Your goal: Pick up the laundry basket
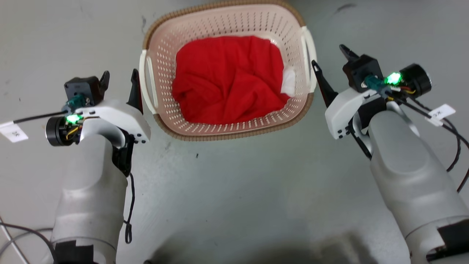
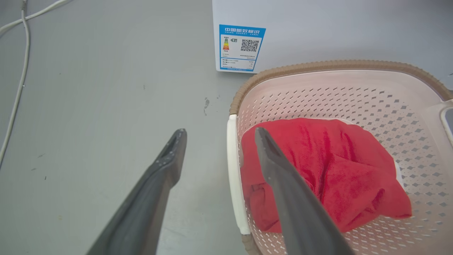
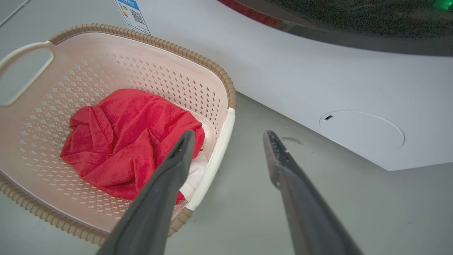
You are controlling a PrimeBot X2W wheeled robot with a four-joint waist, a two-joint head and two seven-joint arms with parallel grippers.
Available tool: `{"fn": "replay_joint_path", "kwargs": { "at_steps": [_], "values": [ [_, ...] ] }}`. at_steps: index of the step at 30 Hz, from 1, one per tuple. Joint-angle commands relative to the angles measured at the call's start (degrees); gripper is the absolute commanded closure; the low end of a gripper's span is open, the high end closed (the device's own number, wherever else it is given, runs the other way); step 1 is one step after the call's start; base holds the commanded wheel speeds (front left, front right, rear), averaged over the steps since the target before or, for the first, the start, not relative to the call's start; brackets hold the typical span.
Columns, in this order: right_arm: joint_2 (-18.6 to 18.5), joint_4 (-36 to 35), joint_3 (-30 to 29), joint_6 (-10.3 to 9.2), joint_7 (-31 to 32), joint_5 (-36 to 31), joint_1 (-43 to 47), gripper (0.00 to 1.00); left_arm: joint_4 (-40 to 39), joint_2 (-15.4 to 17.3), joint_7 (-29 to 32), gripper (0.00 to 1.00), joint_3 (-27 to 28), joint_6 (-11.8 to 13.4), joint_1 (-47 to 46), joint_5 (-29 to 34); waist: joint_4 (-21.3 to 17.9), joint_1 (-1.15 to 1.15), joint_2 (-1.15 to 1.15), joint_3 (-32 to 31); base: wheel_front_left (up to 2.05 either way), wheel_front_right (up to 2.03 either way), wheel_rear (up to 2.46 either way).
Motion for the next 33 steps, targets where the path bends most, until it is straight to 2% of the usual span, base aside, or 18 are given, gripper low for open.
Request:
{"fn": "replay_joint_path", "kwargs": {
  "at_steps": [1, 9, 17, 33],
  "values": [
    [-0.39, 0.82, 0.17, -0.04, -0.14, -0.39, -1.47, 0.0, 0.66, 0.29, -0.15, 0.0, -0.22, -0.13, -1.14, -0.18, 0.61, -0.01, 0.0, 1.81, 0.0, 0.0, 0.0],
    [-0.66, 8.51, 1.01, -0.04, -0.14, -1.21, -7.85, 0.0, 6.07, 0.43, -0.15, 0.0, -2.84, -0.39, -6.56, -1.38, 1.33, -0.01, 0.0, 5.76, 0.0, 0.0, 0.0],
    [-1.04, 14.02, 1.37, -0.04, -0.13, -2.21, -13.15, 0.0, 9.55, -0.17, -0.15, 0.0, -7.91, -0.43, -11.15, -4.62, 2.36, -0.01, 0.0, 9.28, 0.0, 0.0, 0.0],
    [-0.79, 18.35, 0.67, -0.06, 0.44, -4.46, -17.49, 0.0, 14.95, 0.07, -0.15, 0.0, -15.64, -0.38, -15.9, -10.7, 2.81, -0.01, 0.0, 13.41, 0.0, 0.0, 0.0]
  ]
}}
